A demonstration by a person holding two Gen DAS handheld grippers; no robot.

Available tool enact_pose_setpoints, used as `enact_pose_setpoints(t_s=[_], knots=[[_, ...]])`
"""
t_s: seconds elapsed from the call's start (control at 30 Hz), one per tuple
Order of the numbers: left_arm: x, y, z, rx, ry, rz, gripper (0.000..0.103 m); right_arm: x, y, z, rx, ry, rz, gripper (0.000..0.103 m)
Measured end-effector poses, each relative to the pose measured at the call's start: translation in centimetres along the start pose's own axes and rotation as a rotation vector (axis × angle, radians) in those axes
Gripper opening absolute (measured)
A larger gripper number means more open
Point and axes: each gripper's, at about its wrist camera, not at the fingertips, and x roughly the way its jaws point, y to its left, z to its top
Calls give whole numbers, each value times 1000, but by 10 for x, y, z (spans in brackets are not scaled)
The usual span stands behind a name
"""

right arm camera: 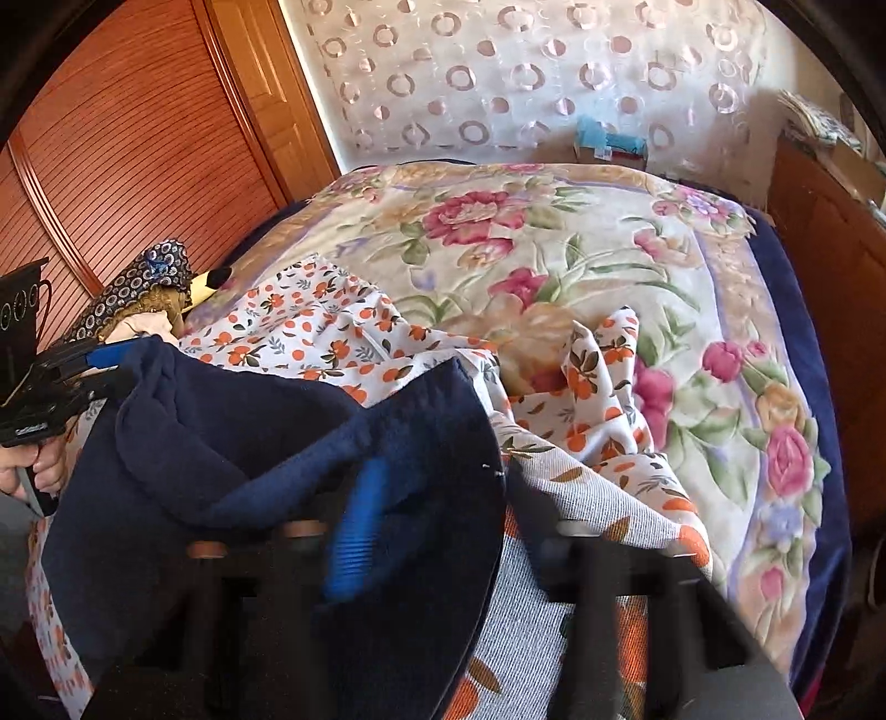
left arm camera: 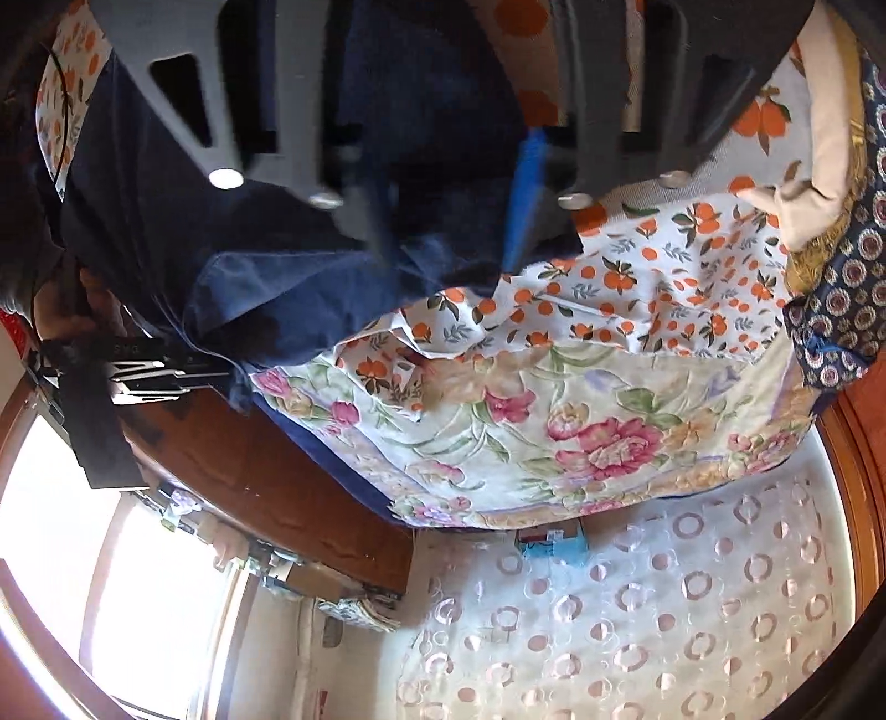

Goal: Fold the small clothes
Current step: 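Grasp the shirt edge with the left gripper and fold it over again, then release the shirt and press the folded bundle flat with both grippers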

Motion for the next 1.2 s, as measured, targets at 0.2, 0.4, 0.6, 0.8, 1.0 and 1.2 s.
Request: enact_pose_setpoints(t_s=[0.2, 0.4, 0.6, 0.8, 1.0, 1.2], knots=[[-5, -2, -3, 22, -44, 62, 8, -21, 3, -13, 47, -122, -88, 2], [-16, 14, 6, -62, -114, 108, 8, -21, 22, -21, 35, -139, -191, 2], [-26, 7, 4, -44, -124, 120, 8, -32, 36, -22, 17, -151, -220, 2], [-47, -12, -2, 20, -120, 141, 53, -65, 39, -26, 36, -193, -241, 14], [-80, -36, -26, 49, -148, 94, 84, -109, 57, -78, 51, -216, -192, 57], [-88, -52, -69, 20, -54, 65, 84, -127, 81, -140, 66, -141, -173, 58]])
